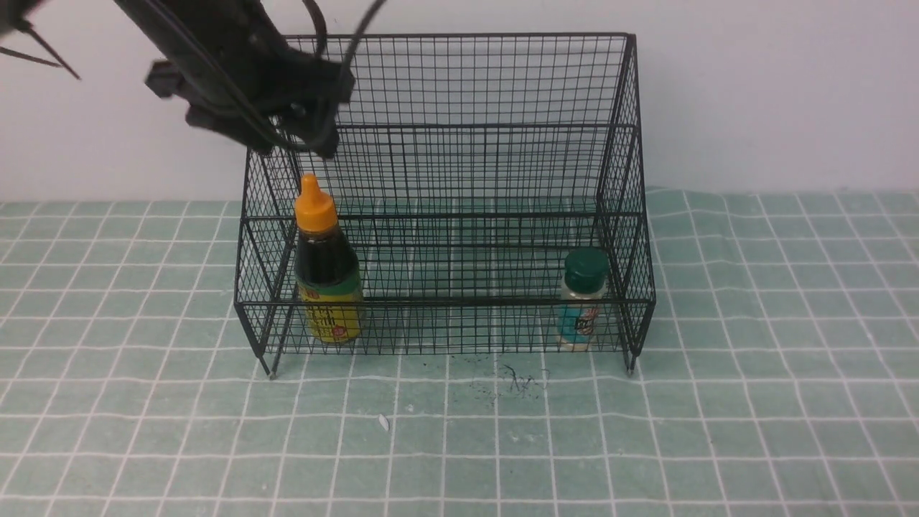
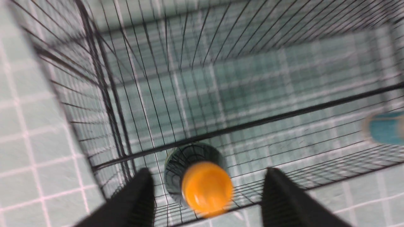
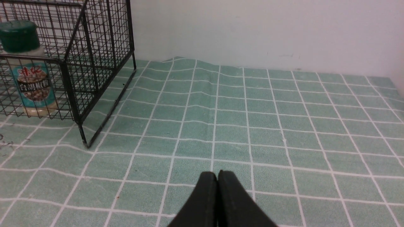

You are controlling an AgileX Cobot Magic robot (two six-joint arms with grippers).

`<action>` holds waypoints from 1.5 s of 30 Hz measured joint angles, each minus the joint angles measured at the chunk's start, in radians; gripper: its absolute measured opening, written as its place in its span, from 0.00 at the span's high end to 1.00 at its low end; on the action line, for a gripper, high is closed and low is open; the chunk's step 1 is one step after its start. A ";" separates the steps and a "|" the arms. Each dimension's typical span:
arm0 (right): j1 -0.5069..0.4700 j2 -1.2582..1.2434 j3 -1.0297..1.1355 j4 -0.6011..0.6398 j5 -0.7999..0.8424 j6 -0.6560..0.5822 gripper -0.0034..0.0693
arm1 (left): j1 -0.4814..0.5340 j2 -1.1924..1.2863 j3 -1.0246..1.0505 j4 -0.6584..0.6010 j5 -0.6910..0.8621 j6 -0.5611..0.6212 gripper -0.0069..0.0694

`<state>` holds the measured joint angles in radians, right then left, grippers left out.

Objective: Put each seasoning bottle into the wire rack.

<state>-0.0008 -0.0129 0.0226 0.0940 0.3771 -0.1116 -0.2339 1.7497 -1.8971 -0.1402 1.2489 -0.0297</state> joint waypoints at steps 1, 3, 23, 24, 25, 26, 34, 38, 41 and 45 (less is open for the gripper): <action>0.000 0.000 0.000 0.000 0.000 0.000 0.97 | 0.000 -0.008 0.000 0.000 0.000 0.000 0.44; 0.000 0.000 0.000 0.000 0.000 0.000 0.97 | 0.000 -0.107 0.000 0.006 0.002 0.000 0.61; 0.000 0.000 0.000 0.000 0.000 0.000 0.97 | 0.000 -1.297 0.945 0.103 -0.618 0.020 0.92; 0.000 0.000 0.000 0.000 0.000 0.000 0.97 | 0.000 -1.383 1.014 0.126 -0.655 0.024 0.92; 0.000 0.000 0.000 0.000 0.000 0.000 0.97 | 0.000 -1.395 1.023 0.128 -0.658 0.030 0.92; 0.000 0.000 0.000 0.000 0.000 0.000 0.97 | 0.000 -1.474 1.079 0.140 -0.689 0.030 0.92; 0.000 0.000 0.000 -0.001 0.002 0.000 0.97 | 0.000 -1.772 1.371 0.198 -0.973 0.001 0.92; 0.000 0.000 0.000 -0.001 0.003 0.000 0.97 | 0.000 -1.749 1.456 0.216 -1.026 0.001 0.92; 0.000 0.000 0.000 -0.001 0.003 0.000 0.97 | 0.000 -1.723 1.504 0.218 -1.029 0.001 0.92; 0.000 0.000 0.000 -0.001 0.003 0.000 0.97 | 0.000 -1.718 1.615 0.191 -1.048 0.059 0.92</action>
<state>-0.0008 -0.0129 0.0226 0.0931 0.3802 -0.1116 -0.2339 0.0313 -0.2823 0.0504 0.2008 0.0289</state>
